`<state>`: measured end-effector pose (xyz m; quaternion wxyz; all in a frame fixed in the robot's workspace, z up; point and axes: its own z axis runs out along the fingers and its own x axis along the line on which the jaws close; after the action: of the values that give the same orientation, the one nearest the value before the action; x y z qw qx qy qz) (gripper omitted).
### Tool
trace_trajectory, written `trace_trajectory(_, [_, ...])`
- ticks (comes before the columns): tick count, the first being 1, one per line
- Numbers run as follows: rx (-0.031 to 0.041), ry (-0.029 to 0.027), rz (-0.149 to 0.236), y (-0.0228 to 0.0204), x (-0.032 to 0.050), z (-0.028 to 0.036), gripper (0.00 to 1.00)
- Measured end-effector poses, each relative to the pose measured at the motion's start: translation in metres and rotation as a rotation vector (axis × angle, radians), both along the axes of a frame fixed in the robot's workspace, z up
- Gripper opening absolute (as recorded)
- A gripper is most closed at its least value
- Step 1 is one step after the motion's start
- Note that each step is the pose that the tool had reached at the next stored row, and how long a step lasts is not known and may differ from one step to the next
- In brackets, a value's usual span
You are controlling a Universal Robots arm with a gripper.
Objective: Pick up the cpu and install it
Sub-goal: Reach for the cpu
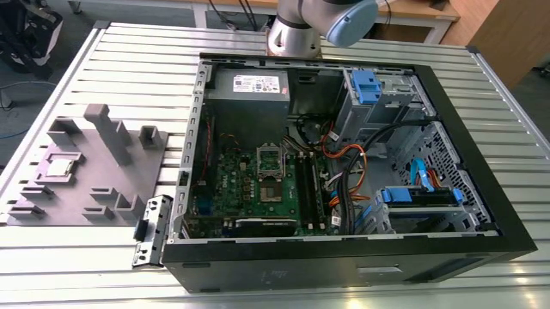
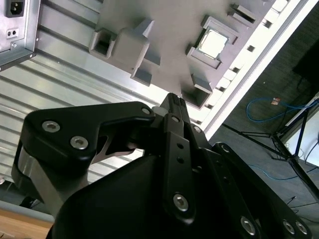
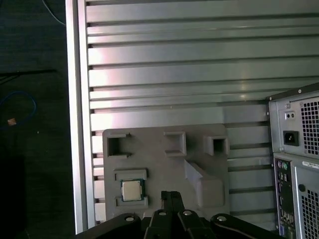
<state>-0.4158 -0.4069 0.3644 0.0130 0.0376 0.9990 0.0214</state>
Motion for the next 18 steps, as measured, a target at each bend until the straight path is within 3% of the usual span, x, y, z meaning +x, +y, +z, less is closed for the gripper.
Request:
trace_trajectory(8, [0.0000, 0.0001, 0.000, -0.0104, -0.0066, -0.0141, 0.11])
trace_trajectory(18, [0.0000, -0.0001, 0.000, -0.0161, -0.0214, -0.0321, 0.11])
